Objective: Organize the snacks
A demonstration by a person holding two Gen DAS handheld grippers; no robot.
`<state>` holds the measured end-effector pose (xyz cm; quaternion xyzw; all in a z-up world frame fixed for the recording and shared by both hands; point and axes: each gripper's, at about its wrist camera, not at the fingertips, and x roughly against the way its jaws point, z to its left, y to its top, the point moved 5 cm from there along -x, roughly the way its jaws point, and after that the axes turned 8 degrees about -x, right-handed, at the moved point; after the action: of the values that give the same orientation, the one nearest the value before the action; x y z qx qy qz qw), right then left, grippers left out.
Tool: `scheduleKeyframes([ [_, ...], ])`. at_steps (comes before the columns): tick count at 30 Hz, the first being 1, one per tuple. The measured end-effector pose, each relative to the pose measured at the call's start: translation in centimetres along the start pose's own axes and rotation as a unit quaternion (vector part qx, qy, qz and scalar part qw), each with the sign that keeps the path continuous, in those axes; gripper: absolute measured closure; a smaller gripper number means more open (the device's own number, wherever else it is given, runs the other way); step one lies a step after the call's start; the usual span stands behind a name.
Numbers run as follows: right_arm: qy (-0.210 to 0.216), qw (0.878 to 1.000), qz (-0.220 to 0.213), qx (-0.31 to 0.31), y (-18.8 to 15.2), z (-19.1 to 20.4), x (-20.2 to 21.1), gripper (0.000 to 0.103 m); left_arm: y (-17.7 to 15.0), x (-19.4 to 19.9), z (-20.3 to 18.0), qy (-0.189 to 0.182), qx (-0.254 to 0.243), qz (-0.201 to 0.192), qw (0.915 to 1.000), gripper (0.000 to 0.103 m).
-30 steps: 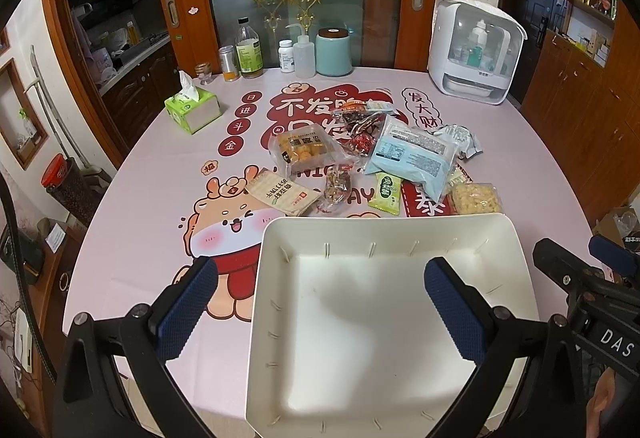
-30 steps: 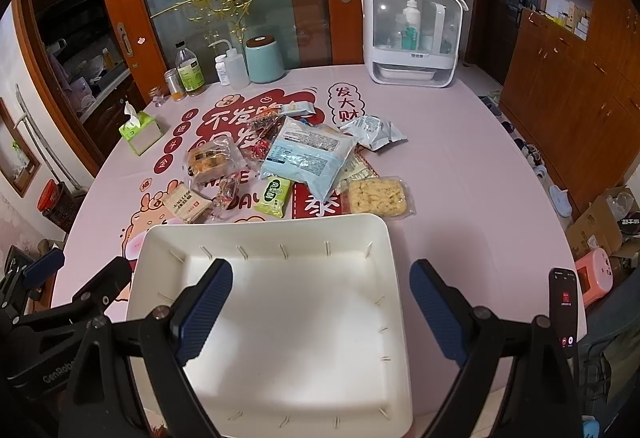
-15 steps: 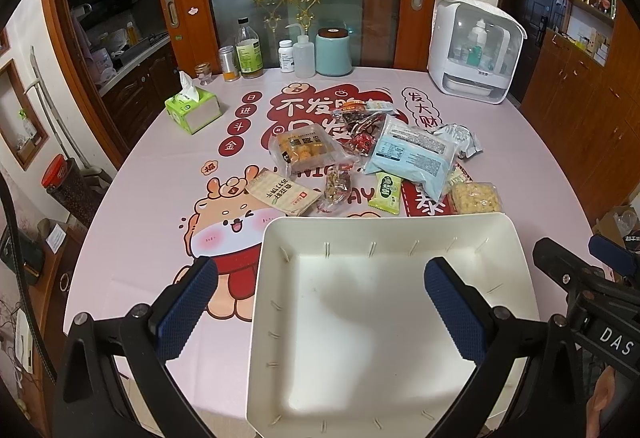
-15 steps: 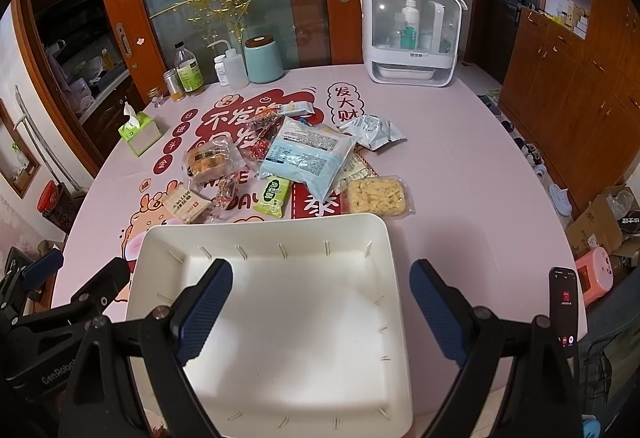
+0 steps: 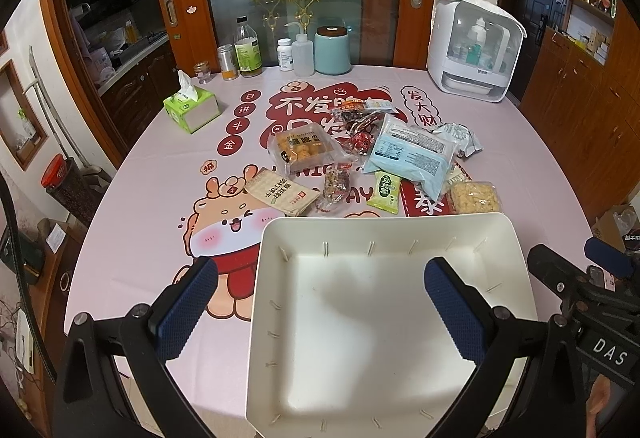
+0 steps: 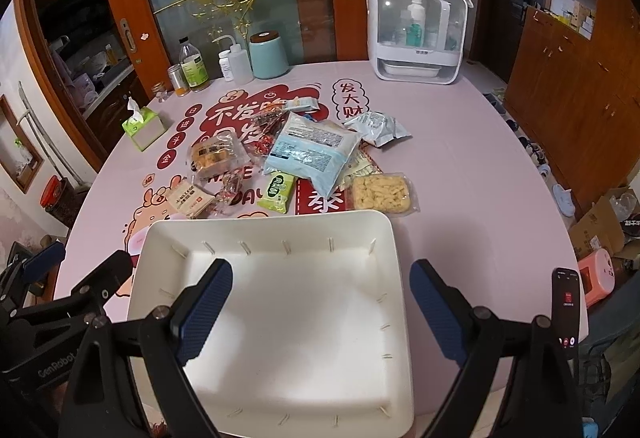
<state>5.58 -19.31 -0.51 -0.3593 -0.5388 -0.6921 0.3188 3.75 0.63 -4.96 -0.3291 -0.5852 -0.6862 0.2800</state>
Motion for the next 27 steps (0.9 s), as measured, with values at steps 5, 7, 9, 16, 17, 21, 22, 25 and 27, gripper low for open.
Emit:
scheduleKeyframes([
  [5,-0.003,1.0,-0.006,0.007,0.1,0.3,0.3,0.012,-0.1,-0.1,0.1,0.0,-0.001,0.003,1.0,0.0],
  [7,-0.002,1.0,-0.008,0.007,0.2,0.4,0.3,0.012,0.0,0.0,0.0,0.0,0.0,0.002,1.0,0.0],
  [9,0.001,1.0,-0.006,0.006,0.2,0.4,0.3,0.012,-0.1,-0.1,0.2,-0.002,0.001,0.001,1.0,0.0],
  [16,0.004,1.0,-0.012,0.004,0.5,0.5,0.5,0.012,0.0,-0.4,0.3,0.005,-0.002,-0.003,1.0,0.0],
  [17,0.004,1.0,-0.015,0.003,0.7,0.4,0.6,0.012,0.2,-0.4,0.4,0.004,-0.005,-0.004,1.0,0.0],
  [21,-0.001,1.0,-0.027,0.009,1.6,0.4,0.8,0.012,1.4,0.0,1.1,0.013,-0.01,-0.011,0.9998,0.0],
  [22,-0.002,1.0,-0.029,0.011,1.9,0.3,0.9,0.012,1.8,0.2,1.5,0.018,-0.01,-0.016,0.9997,0.0],
  [25,0.001,0.999,-0.042,0.014,2.9,0.1,1.5,0.012,3.1,0.8,2.4,0.032,-0.018,-0.031,0.9988,0.0],
  [27,0.005,0.998,-0.053,0.017,3.6,0.0,2.2,0.012,3.9,1.2,2.9,0.049,-0.027,-0.038,0.9977,0.0],
])
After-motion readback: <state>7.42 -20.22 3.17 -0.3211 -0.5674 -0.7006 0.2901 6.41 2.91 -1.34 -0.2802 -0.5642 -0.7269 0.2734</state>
